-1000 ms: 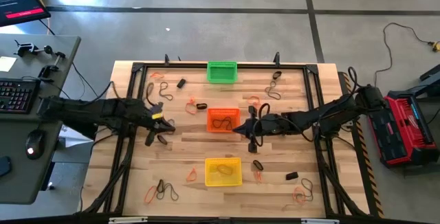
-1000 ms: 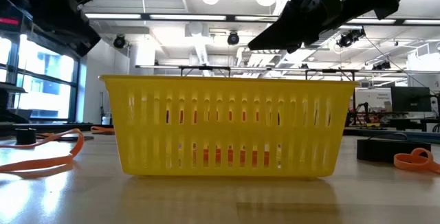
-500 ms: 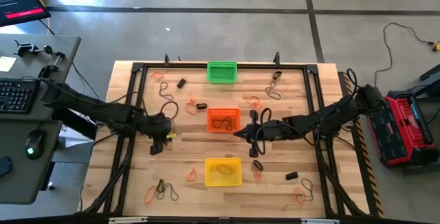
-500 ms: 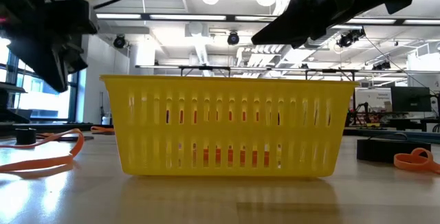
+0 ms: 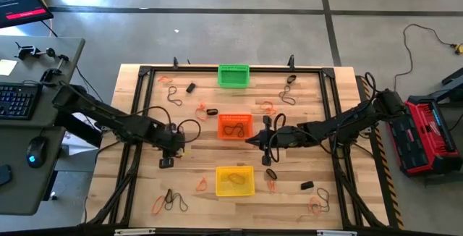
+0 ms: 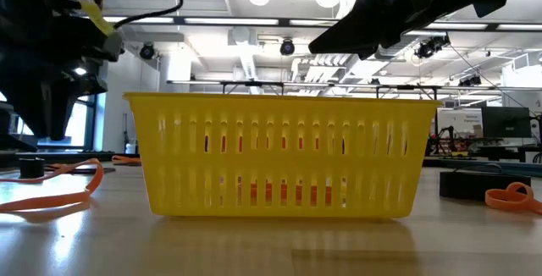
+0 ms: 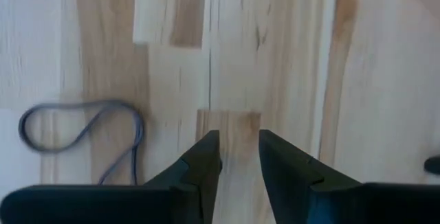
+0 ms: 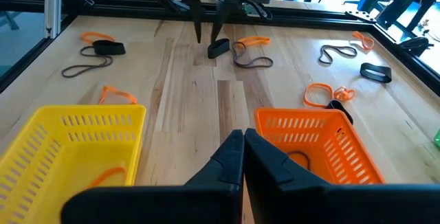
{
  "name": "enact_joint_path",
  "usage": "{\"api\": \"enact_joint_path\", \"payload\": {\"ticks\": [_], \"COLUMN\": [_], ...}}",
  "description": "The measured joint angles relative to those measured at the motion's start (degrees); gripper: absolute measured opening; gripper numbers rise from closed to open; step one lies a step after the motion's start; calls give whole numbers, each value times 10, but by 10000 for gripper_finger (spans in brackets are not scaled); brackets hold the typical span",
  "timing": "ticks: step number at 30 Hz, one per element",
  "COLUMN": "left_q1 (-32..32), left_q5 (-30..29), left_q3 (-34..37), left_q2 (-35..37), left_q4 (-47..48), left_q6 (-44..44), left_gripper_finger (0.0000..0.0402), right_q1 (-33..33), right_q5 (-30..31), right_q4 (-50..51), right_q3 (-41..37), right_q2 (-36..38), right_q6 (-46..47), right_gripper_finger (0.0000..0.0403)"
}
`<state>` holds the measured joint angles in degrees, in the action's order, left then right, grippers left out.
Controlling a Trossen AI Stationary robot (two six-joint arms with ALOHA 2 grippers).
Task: Sort rubber bands into baskets
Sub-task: Put the black rubber band into the green bin
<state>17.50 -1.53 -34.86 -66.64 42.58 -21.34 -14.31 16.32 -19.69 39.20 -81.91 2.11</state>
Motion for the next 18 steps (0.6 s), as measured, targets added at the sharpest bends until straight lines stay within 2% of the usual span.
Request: {"api": "enact_joint_path", "payload": {"ticks": [5, 12, 18], "left_q1": [0, 0, -1], "left_q5": [24, 25, 24], "left_q3": [-18, -19, -22], "left_q2": [-64, -148, -177], "left_q4": [55, 65, 68], "left_q6": [9, 42, 45], "left_gripper_finger": [105, 106, 98], "right_q1": [0, 0, 0], "right_q5": [-2, -4, -4], "right_q4": [1, 1, 1], "right_q3": [0, 0, 0], "right_q2": [0, 0, 0], "right_q6": [5, 5, 4], "right_gripper_finger": [0, 0, 0]}}
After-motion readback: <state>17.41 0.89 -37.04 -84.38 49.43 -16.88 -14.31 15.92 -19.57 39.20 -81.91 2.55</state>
